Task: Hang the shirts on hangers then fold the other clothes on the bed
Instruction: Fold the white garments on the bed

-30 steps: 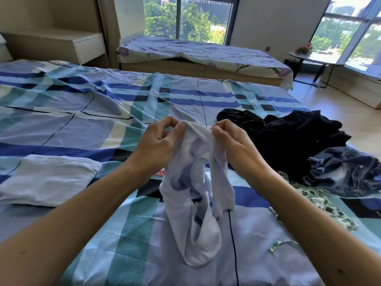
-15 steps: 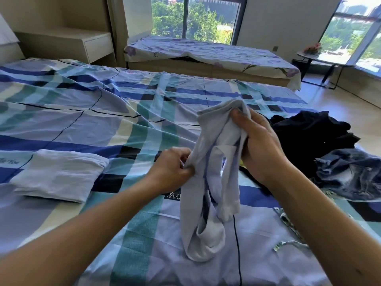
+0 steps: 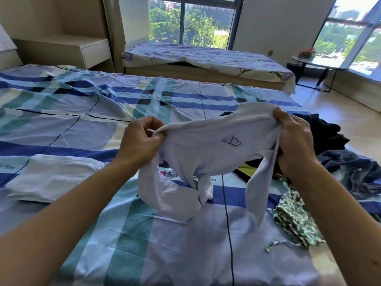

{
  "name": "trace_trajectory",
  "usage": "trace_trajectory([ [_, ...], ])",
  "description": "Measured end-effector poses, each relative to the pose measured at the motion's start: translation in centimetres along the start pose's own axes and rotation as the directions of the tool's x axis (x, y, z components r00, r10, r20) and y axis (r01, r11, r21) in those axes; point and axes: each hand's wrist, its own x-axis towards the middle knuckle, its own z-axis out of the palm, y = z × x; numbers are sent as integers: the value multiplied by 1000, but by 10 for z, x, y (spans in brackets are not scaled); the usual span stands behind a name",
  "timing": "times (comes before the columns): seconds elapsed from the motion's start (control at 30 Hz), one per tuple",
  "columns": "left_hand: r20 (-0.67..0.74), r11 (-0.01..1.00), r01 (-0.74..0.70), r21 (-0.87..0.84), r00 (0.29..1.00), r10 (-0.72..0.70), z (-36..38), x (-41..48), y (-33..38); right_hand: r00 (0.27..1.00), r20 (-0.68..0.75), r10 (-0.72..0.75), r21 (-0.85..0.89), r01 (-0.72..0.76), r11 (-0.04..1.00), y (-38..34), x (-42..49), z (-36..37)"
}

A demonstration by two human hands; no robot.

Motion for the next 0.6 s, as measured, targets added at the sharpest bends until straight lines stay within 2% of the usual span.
trace_trajectory([
  [0.13, 101, 971, 85, -225, 993, -64, -14, 5, 18, 997, 26, -79, -112, 81, 990, 1, 7, -9],
  [0.2, 148, 972, 47, -231, 989, -12, -21, 4, 26, 994, 41, -102, -136, 107, 985, 1, 9, -12],
  [0.27, 249, 985, -59, -160, 964, 98, -28, 0, 31, 992, 53, -113, -144, 120, 982, 3, 8, -13],
  [0.37, 348, 956, -277, 98, 909, 228, -36, -4, 37, 990, 45, -131, -134, 136, 982, 5, 8, -14],
  [0.43, 278, 909, -383, 163, 902, 330, -40, -4, 39, 986, 53, -159, -122, 164, 979, 5, 7, -16],
  [0.5, 172, 897, -400, 189, 913, 371, -45, -3, 37, 980, 78, -184, -115, 192, 975, 3, 7, -17],
  [0.6, 52, 870, -380, 315, 922, 384, -49, -1, 29, 958, 143, -249, -145, 269, 952, 5, 5, -18],
])
